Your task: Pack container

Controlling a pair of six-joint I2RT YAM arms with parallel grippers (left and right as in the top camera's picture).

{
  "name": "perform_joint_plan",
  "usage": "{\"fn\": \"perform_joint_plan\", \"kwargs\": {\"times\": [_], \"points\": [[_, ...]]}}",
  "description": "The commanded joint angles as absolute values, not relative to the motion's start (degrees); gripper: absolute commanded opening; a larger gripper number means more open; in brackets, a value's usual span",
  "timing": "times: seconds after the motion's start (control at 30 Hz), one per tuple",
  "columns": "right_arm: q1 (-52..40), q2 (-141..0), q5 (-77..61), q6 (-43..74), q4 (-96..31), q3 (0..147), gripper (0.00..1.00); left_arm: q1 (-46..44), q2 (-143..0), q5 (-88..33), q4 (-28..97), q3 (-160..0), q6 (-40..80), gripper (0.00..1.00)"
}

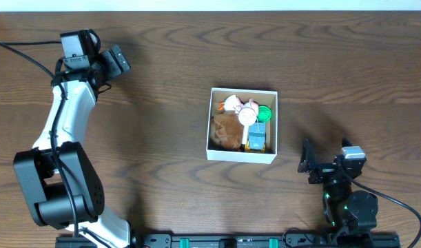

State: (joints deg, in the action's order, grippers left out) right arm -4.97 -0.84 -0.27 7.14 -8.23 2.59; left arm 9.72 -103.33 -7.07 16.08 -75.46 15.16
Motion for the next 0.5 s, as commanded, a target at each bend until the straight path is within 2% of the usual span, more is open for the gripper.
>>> {"fn": "perform_joint_plan", "kwargs": {"times": [0.0,0.47], "points": [[-4.3,-0.3,-0.3,6.6,-8.2,2.1,0.99,10.0,-103.5,-6.4,16.0,-76.0,14.7,0.98],[-4.3,-0.3,-0.3,6.6,-8.2,2.1,0.99,9.9,-103.5,-3.5,16.9,-76.0,14.8,0.98]]}}
